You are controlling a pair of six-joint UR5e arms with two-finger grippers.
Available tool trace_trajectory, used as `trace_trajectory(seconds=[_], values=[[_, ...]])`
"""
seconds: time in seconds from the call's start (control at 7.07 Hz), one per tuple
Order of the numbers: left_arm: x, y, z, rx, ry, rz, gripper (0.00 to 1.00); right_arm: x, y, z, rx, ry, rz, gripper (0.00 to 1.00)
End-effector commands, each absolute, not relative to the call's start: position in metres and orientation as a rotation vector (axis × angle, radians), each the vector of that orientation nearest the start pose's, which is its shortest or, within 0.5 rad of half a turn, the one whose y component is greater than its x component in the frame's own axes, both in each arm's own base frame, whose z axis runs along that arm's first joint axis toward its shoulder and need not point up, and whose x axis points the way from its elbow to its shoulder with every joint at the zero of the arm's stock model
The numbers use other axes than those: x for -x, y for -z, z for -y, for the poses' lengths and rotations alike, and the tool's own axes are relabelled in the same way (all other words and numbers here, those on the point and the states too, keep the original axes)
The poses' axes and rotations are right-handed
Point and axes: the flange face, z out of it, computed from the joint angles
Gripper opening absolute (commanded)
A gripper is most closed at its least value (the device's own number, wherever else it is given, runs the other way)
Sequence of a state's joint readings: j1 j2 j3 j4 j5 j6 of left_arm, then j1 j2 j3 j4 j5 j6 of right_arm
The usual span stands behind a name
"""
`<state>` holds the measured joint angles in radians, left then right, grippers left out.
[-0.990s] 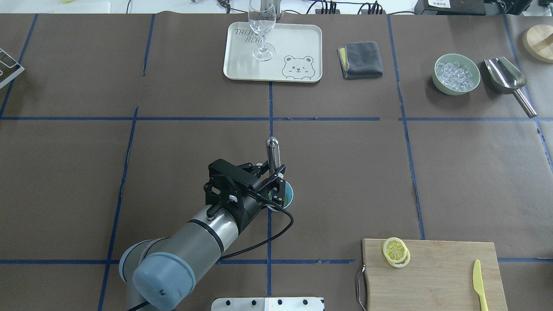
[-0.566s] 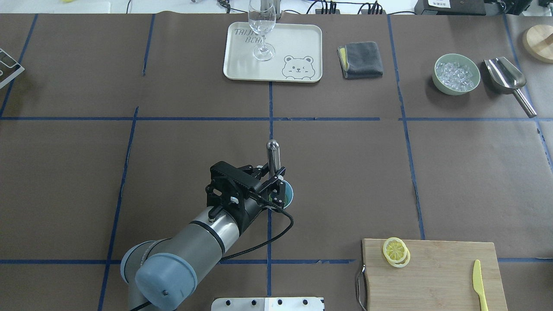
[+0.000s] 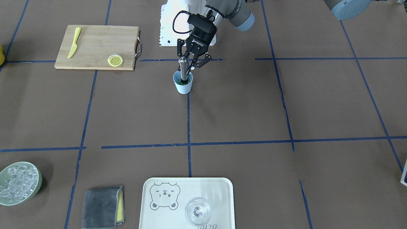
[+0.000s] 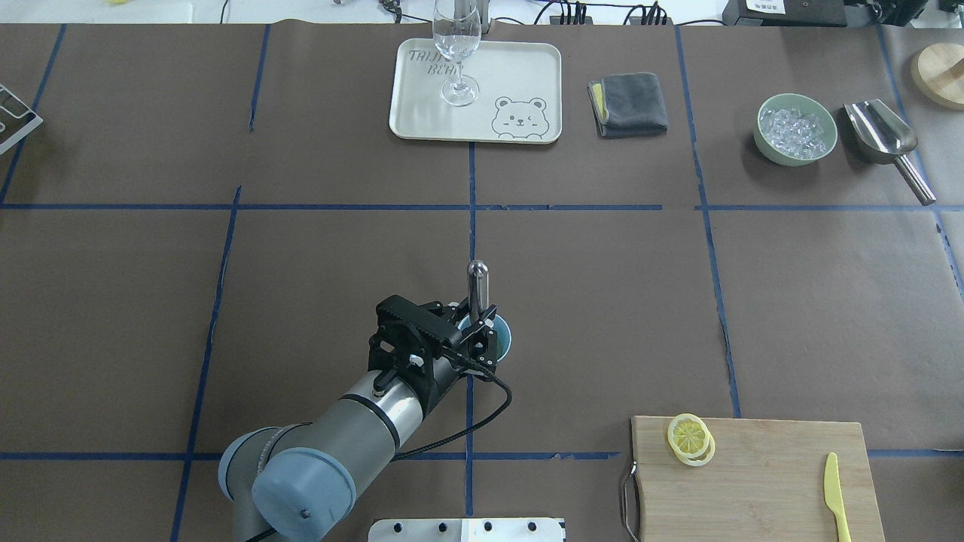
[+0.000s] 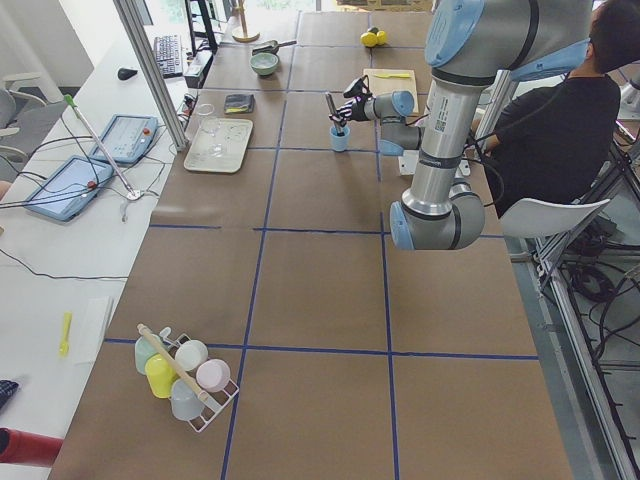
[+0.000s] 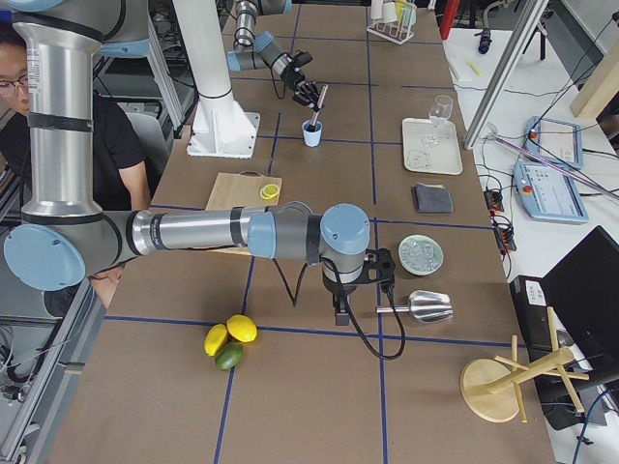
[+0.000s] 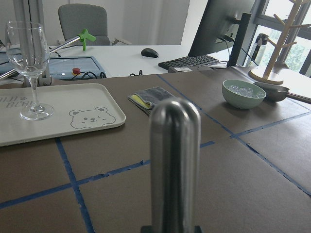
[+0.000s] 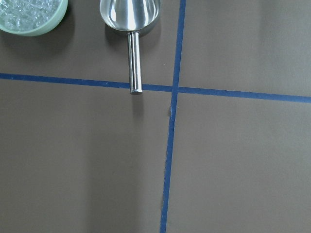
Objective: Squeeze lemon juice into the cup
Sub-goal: 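Press the muddler down into the cup onto the lemon with the left gripper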
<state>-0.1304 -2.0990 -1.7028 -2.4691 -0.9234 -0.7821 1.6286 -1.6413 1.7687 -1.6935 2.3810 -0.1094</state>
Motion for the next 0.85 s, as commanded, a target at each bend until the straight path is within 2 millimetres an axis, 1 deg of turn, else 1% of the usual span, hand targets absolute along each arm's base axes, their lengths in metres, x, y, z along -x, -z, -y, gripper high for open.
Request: trace_trajectory(seconds=[0.0,0.28,0.57,0.71], values=[[-0.586,-0.194,0.267,-1.098,-0.028,-1.093,0.00,-0.088,-0.604,0.455,-0.074,0.049,0.808,1.00],[-0.586,-0.192,0.265,-1.098,-0.032,-1.096,0.00,-0.089,-0.602,0.455,-0.078,0.049,0.809,1.00],[-0.578,-0.182,0.264,-1.109,-0.030,-1.111,0.00,-0.092,-0.602,0.455,-0.081,0.044,0.811,1.00],[-0.567,-0.175,0.266,-1.117,-0.018,-1.125,0.00,-0.094,-0.603,0.454,-0.082,0.041,0.810,1.00]])
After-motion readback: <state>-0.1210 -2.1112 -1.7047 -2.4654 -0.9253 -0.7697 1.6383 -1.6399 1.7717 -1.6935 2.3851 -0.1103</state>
